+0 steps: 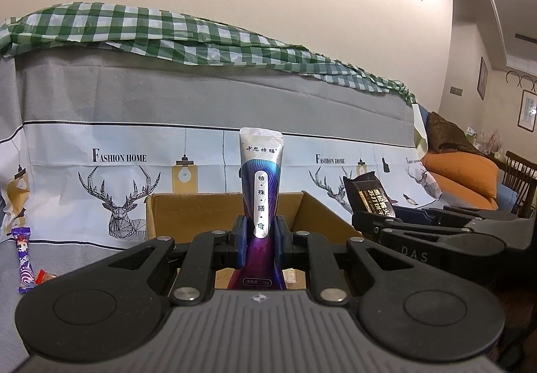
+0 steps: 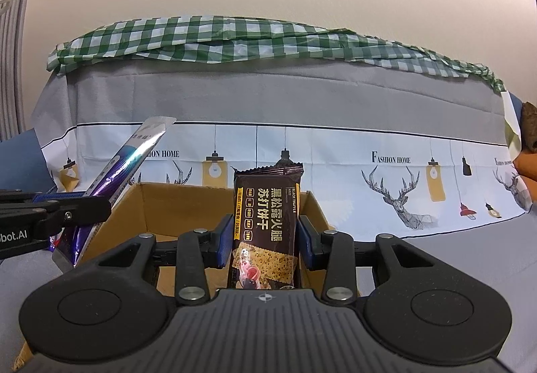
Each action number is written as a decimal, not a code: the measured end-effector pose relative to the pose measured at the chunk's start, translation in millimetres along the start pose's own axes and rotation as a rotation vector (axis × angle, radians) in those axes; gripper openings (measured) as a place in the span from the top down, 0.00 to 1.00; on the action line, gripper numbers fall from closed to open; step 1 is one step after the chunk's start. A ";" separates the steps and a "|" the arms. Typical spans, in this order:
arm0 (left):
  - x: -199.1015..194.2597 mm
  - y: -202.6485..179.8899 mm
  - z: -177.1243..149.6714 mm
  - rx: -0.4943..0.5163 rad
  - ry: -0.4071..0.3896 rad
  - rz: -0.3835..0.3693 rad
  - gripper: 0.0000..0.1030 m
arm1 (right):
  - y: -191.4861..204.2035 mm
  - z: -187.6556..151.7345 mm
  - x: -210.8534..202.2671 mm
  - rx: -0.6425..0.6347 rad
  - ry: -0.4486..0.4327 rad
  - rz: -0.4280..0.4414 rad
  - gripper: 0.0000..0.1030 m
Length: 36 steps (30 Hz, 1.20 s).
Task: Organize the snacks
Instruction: 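Open both grippers to drop the tube and biscuit packet into the box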
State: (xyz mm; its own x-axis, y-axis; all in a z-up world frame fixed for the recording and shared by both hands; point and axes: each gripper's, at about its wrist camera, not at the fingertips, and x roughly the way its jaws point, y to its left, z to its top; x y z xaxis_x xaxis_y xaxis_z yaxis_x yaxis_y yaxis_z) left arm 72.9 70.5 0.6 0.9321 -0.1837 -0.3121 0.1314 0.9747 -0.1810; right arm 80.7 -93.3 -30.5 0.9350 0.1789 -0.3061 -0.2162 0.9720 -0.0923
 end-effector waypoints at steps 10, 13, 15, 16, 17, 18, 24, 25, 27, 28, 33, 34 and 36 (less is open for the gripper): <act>1.7 0.2 1.5 -0.010 0.009 -0.010 0.82 | 1.5 0.2 0.2 -0.006 0.002 0.003 0.60; 1.7 0.3 2.1 -0.011 0.007 -0.014 0.82 | 1.6 0.5 1.4 -0.005 0.008 0.004 0.60; 1.6 0.3 2.4 -0.013 0.008 -0.016 0.82 | 1.4 1.2 1.4 -0.005 0.005 0.003 0.60; 1.7 0.6 2.3 -0.016 0.011 -0.020 0.81 | 1.6 1.3 1.5 -0.005 0.006 0.002 0.60; 2.7 0.8 2.1 -0.019 0.020 -0.029 0.80 | 1.9 1.2 1.9 -0.005 0.009 0.002 0.60; 4.4 0.7 1.7 -0.020 0.033 -0.034 0.77 | 2.2 1.1 2.5 -0.004 0.013 0.002 0.60; 0.0 6.2 2.4 -0.024 0.009 0.009 0.49 | 6.9 0.0 10.2 0.010 0.062 -0.012 0.29; -0.9 9.2 2.5 -0.031 0.010 0.018 0.49 | 6.6 0.3 10.6 0.024 0.064 -0.009 0.28; -2.8 15.2 1.9 -0.042 0.016 0.038 0.45 | 7.4 -0.4 12.1 0.053 0.076 -0.008 0.27; -3.7 18.9 1.3 -0.047 0.024 0.047 0.39 | 7.9 -0.5 13.1 0.067 0.080 -0.007 0.25; -15.6 29.1 -6.1 -0.014 0.031 0.088 0.28 | 21.9 -2.0 10.9 0.101 0.070 0.000 0.22; -19.1 30.3 -7.4 -0.001 0.030 0.094 0.28 | 26.3 -2.1 9.5 0.099 0.058 -0.005 0.22; -27.5 33.6 -9.8 0.008 0.023 0.099 0.28 | 34.3 -2.1 5.7 0.104 0.034 -0.010 0.22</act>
State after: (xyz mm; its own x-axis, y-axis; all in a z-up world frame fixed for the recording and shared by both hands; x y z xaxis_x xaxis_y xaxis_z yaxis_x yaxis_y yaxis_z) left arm 48.4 107.0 -6.0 0.9326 -0.0890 -0.3498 0.0417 0.9892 -0.1404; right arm 78.1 -59.2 -37.4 0.9265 0.1653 -0.3381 -0.1749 0.9846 0.0022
